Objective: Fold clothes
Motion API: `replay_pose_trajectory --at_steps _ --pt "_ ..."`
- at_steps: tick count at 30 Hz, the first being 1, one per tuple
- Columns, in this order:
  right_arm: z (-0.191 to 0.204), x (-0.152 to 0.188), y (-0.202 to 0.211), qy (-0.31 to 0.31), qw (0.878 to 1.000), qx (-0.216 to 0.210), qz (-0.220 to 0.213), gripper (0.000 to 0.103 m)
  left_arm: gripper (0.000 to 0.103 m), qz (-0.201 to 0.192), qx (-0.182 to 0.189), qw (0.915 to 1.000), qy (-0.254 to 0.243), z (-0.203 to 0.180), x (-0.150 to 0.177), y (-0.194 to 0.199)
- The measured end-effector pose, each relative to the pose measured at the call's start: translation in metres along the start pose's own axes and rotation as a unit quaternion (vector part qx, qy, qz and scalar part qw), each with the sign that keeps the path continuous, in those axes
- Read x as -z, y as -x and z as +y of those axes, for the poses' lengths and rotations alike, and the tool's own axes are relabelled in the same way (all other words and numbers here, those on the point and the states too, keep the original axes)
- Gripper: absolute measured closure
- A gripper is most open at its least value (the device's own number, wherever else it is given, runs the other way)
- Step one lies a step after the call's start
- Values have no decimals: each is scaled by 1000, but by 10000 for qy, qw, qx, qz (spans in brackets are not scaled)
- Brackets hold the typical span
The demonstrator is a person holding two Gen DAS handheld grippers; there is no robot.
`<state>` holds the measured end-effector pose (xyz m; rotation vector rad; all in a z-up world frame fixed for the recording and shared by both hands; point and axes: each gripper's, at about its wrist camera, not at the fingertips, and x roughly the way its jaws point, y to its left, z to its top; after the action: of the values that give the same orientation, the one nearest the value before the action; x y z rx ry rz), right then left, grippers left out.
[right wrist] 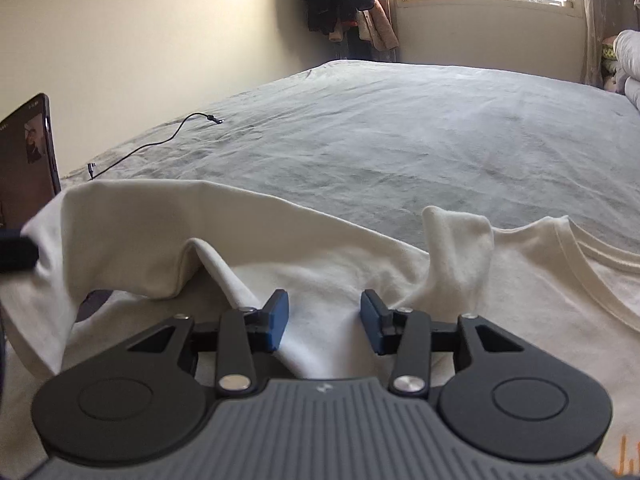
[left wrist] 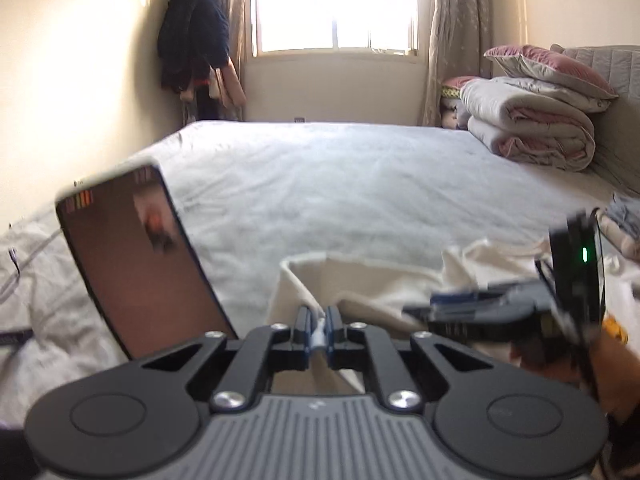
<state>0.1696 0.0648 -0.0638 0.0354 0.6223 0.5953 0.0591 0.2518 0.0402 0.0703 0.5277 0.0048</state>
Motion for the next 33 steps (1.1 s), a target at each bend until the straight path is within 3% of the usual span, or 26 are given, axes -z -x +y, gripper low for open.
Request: replay_pose_trajectory --at_steps 3,6,11,17,25,26,28,33 --pt "3 0 0 -5 10000 -11 -3 58 96 26 -379 9988 -318 0 -38 -4" --pt "8 0 -1 -4 9999 -113 -10 58 96 176 -526 9971 -514 4 -72 -11" --pt "10 0 -3 -137 9991 -405 16 58 96 423 -946 9919 -733 12 -105 -28" --pt "5 0 -6 -360 9976 -588 21 57 98 848 -1351 9861 -461 28 -130 -60" --pt "3 2 -3 -552 9953 -791 -11 57 98 1337 -2158 9672 -41 56 -159 -101" --pt "2 2 -2 -617 9943 -869 -4 57 93 1376 -2249 9646 90 59 -162 -104" --pt "1 2 -2 -737 9920 -1021 18 57 93 1316 -2335 9628 353 64 -167 -104" --pt "-1 0 0 -869 9895 -1157 56 58 65 1002 -2246 9685 398 50 -166 -90"
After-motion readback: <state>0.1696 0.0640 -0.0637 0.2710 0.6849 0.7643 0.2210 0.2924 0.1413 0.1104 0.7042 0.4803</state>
